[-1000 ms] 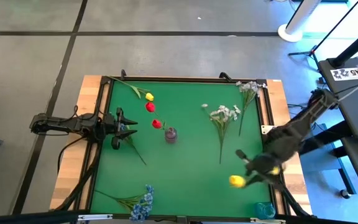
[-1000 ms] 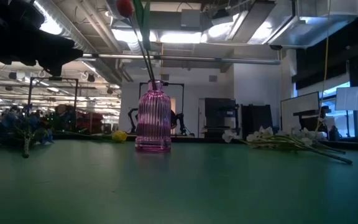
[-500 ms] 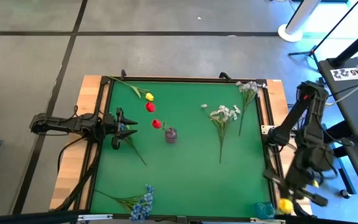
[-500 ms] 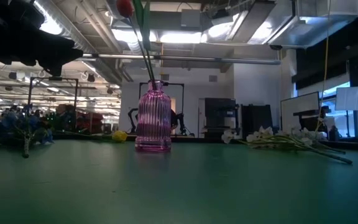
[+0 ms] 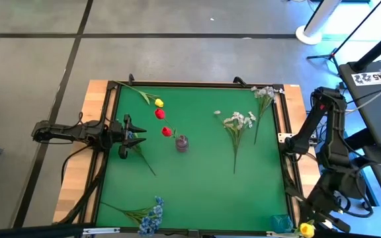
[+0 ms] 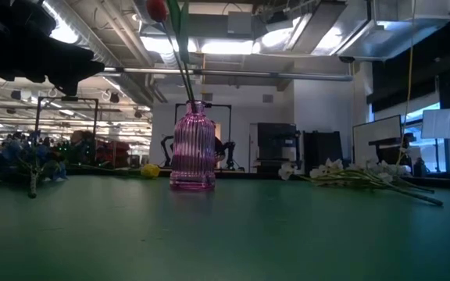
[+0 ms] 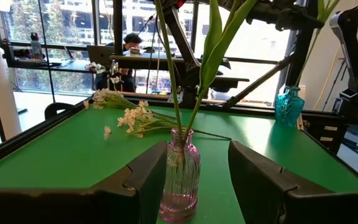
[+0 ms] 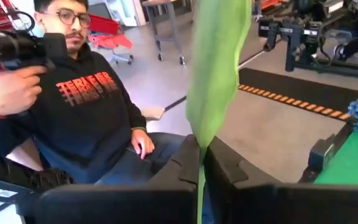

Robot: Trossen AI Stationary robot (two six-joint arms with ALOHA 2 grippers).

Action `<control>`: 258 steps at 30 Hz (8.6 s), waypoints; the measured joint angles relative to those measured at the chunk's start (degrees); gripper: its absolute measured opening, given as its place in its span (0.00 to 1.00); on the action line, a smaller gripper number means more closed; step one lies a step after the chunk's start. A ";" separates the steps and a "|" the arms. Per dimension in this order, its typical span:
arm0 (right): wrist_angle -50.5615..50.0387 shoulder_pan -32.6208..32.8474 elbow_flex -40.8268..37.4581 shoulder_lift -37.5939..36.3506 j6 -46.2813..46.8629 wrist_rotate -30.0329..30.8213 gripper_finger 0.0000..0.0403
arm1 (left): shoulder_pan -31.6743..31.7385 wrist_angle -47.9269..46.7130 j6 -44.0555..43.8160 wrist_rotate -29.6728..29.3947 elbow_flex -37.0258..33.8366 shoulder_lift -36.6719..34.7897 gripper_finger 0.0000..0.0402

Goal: Sort flowers into vase by color
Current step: Put the yellow tulip into the blue vase, then put the white flowers into the blue vase

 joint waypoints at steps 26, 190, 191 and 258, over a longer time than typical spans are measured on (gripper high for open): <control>-16.52 -0.04 0.04 1.77 10.26 -1.09 0.37 | 0.00 -0.01 0.00 0.00 0.00 0.00 0.42; 35.09 11.13 -12.59 7.83 -10.98 36.66 0.11 | 0.00 -0.01 0.00 0.00 0.00 0.00 0.42; 35.08 11.11 -12.59 7.50 -10.93 36.21 0.12 | 0.01 -0.01 0.00 -0.02 -0.01 -0.02 0.42; -26.16 -104.85 -19.35 11.29 33.91 15.96 0.46 | 0.00 -0.01 0.00 -0.02 0.00 -0.02 0.42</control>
